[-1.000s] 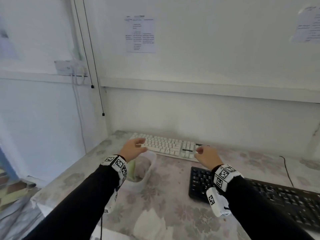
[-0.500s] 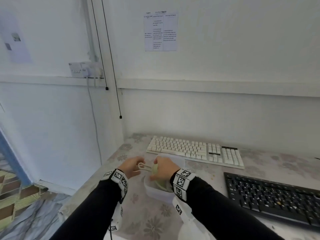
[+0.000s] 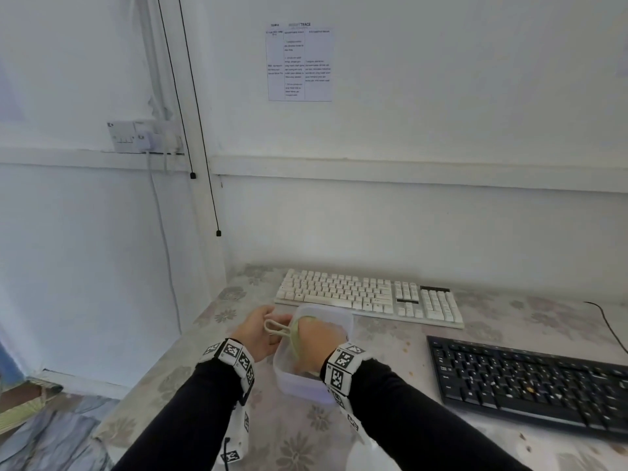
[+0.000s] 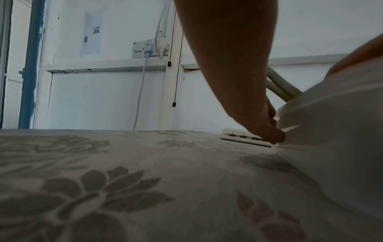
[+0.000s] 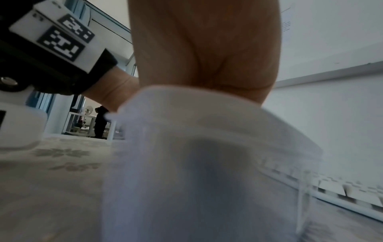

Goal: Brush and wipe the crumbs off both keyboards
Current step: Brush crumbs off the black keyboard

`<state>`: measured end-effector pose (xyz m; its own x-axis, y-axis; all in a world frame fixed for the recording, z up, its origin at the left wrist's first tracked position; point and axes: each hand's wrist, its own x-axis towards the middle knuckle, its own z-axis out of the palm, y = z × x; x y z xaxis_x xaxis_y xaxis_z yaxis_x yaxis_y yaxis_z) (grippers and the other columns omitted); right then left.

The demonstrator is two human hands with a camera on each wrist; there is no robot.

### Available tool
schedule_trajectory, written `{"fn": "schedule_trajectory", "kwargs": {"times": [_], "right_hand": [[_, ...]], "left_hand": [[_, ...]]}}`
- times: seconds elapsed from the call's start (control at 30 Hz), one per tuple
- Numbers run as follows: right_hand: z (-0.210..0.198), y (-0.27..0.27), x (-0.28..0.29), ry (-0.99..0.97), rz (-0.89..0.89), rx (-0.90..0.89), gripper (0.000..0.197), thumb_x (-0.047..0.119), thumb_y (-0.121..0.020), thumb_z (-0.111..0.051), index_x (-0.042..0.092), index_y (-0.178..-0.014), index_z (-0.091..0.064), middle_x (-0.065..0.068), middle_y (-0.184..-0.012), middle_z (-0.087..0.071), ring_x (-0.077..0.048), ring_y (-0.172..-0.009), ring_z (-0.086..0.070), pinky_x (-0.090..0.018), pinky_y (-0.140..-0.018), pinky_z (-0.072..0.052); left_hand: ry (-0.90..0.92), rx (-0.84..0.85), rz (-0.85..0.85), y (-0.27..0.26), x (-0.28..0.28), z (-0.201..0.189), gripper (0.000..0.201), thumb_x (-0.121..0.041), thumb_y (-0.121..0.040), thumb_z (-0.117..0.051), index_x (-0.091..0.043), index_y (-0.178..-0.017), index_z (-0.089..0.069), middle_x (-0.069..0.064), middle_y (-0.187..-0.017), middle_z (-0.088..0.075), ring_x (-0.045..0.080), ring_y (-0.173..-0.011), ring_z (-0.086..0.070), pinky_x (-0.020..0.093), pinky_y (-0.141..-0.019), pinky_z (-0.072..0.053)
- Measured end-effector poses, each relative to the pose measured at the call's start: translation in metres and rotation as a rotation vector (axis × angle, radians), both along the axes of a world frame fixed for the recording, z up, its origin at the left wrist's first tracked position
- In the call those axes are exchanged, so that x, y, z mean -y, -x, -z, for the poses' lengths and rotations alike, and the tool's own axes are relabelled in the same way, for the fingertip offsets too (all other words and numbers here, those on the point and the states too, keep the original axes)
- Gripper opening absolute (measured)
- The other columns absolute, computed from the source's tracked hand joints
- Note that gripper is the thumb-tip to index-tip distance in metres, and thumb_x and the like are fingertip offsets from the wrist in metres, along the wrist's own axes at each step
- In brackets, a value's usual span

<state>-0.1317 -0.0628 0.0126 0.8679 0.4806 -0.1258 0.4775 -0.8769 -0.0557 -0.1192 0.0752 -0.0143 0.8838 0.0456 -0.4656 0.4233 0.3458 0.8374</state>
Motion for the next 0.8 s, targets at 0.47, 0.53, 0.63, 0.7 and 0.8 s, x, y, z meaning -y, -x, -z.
{"fn": "schedule_trajectory", "kwargs": {"times": [0.47,0.53,0.63,0.7,0.8], "right_hand": [[-0.032,-0.013,0.039,-0.769,0.282,0.008,0.028,0.015,-0.089,-0.049,0.001,-0.112,-0.045,-0.018,-0.107,-0.056,-0.025,-0.076,-0.054,-0.026,-0.052,-0.047],[-0.042,-0.012,0.055,-0.914,0.312,0.018,0.019,0.013,-0.089,-0.046,0.003,-0.106,-0.045,-0.016,-0.096,-0.059,-0.029,-0.073,-0.060,-0.034,-0.056,-0.053],[-0.059,-0.014,0.092,-0.986,0.325,0.136,0.012,0.012,-0.094,-0.040,0.003,-0.101,-0.043,-0.005,-0.076,-0.052,-0.020,-0.062,-0.050,-0.019,-0.045,-0.039],[-0.071,-0.015,0.125,-1.003,0.349,0.211,0.008,0.011,-0.096,-0.038,0.004,-0.099,-0.041,0.002,-0.068,-0.044,-0.013,-0.056,-0.043,-0.014,-0.040,-0.030],[-0.082,-0.019,0.177,-0.996,0.425,0.248,0.014,0.009,-0.095,-0.041,0.001,-0.106,-0.041,-0.004,-0.079,-0.047,-0.016,-0.063,-0.046,-0.024,-0.050,-0.038]], "left_hand": [[-0.255,0.089,0.086,0.000,0.013,0.004,0.022,0.002,-0.096,-0.047,-0.012,-0.095,-0.063,0.001,-0.067,-0.072,0.011,-0.058,-0.069,0.020,-0.050,-0.053],[-0.277,0.103,0.090,0.000,0.016,0.003,0.023,0.005,-0.096,-0.044,-0.009,-0.100,-0.063,0.004,-0.072,-0.072,0.018,-0.065,-0.068,0.024,-0.054,-0.054],[-0.372,0.057,0.046,-0.002,0.017,0.002,0.023,0.005,-0.095,-0.046,-0.006,-0.106,-0.063,0.011,-0.084,-0.064,0.023,-0.073,-0.057,0.029,-0.059,-0.047],[-0.462,0.039,0.010,-0.006,0.022,-0.004,0.024,0.004,-0.092,-0.049,-0.010,-0.091,-0.068,0.012,-0.084,-0.057,0.022,-0.068,-0.049,0.028,-0.059,-0.040],[-0.698,0.073,-0.046,-0.017,0.039,-0.024,0.024,-0.002,-0.094,-0.048,-0.003,-0.113,-0.062,0.017,-0.119,-0.056,0.030,-0.095,-0.054,0.032,-0.073,-0.044]]}}
